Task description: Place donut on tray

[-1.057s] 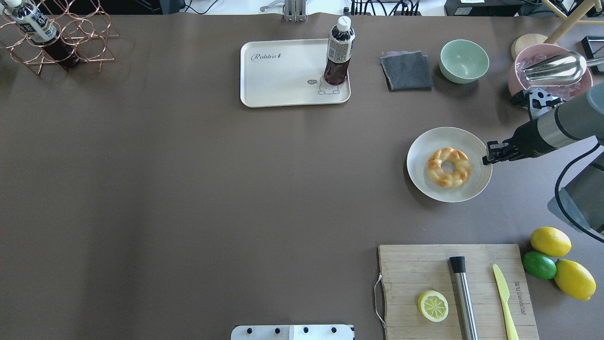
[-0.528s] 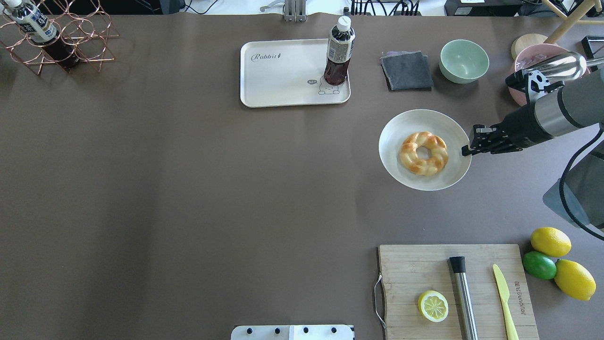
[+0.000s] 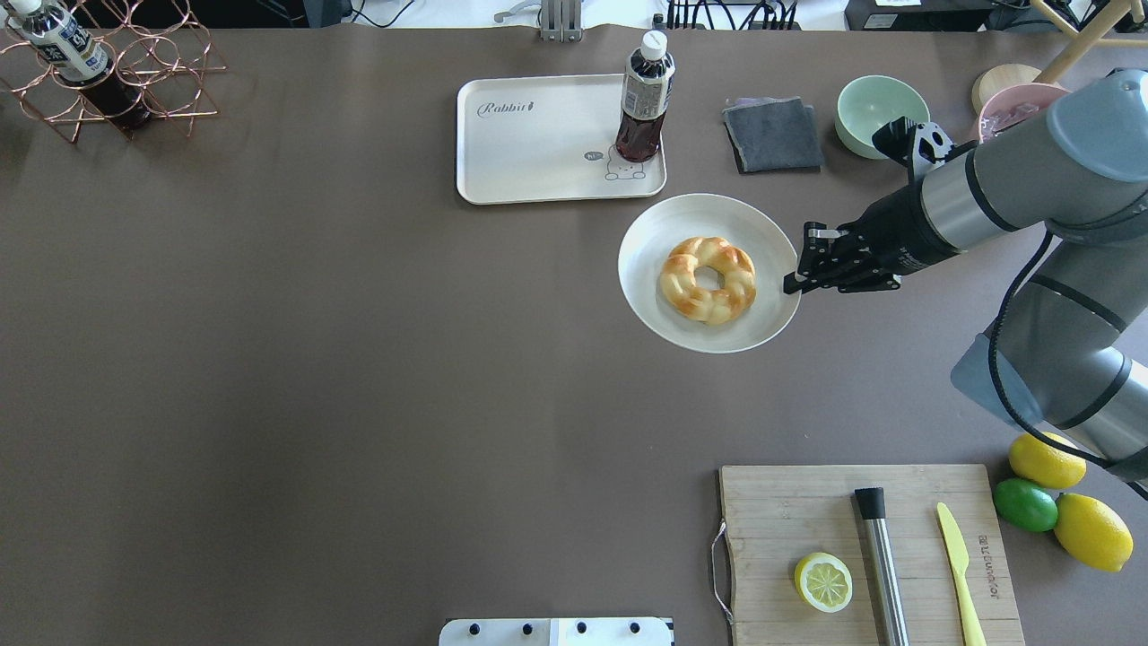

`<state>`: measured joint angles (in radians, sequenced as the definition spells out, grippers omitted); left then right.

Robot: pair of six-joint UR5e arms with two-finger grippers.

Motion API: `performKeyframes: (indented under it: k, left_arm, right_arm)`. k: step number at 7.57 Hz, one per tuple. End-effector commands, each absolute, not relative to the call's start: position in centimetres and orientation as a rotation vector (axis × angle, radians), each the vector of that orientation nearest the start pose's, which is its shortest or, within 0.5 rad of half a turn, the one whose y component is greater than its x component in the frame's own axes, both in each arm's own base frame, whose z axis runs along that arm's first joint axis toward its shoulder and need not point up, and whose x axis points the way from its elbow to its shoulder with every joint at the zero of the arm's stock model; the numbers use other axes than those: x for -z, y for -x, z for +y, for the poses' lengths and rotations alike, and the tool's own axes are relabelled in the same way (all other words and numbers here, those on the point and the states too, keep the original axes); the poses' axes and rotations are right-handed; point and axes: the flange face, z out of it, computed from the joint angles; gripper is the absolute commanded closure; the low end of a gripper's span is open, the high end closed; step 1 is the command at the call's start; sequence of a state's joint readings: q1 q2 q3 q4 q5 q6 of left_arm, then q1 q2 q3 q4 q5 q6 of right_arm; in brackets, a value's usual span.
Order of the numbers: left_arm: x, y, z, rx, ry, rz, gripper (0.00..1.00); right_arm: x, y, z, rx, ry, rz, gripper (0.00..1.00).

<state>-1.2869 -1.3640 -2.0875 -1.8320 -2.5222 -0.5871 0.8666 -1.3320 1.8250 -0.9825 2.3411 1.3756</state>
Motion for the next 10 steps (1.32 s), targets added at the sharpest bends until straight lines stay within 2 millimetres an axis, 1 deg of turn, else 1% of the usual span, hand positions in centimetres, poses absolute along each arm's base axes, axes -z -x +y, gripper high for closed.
performKeyframes:
  k: [1,2,3,4,5,6,7,8,9,10]
  left_arm:
    - [-33.8,-21.9,-41.5,0.105,0.001,1.123,0.03]
    - [-30.7,-25.4,-41.3,0.13,0.025,1.15,0.03]
    - [-28.7,-29.0,-40.5,0.152,0.029,1.155,0.03]
    - [-25.5,-33.8,-40.0,0.175,0.051,1.163,0.03]
    - [-22.6,-36.2,-40.7,0.186,0.073,1.164,0.03]
    - [-21.2,-36.6,-41.1,0.191,0.075,1.16,0.03]
    - [-20.6,-36.8,-41.1,0.185,0.073,1.167,0.07]
    - [-20.1,-37.3,-41.4,0.181,0.07,1.172,0.09]
    - [-19.6,-37.5,-41.3,0.176,0.071,1.178,0.12]
    - [-19.5,-38.4,-40.5,0.17,0.09,1.178,0.16]
  right_arm:
    - [-27.0,34.3,-45.7,-0.164,0.107,-1.231,1.0]
    - [-25.3,36.0,-45.4,-0.156,0.102,-1.222,1.0]
    - [-23.6,37.5,-45.1,-0.15,0.104,-1.21,1.0]
    - [-22.7,38.6,-44.4,-0.136,0.101,-1.209,1.0]
    - [-21.9,39.0,-43.0,-0.116,0.089,-1.222,1.0]
    - [-21.5,39.1,-42.1,-0.101,0.089,-1.229,1.0]
    - [-21.2,40.0,-41.1,-0.098,0.089,-1.23,1.0]
    - [-20.9,40.8,-40.5,-0.095,0.077,-1.229,1.0]
    - [-20.9,40.8,-40.4,-0.096,0.072,-1.229,1.0]
    - [-20.8,40.7,-40.4,-0.096,0.071,-1.23,1.0]
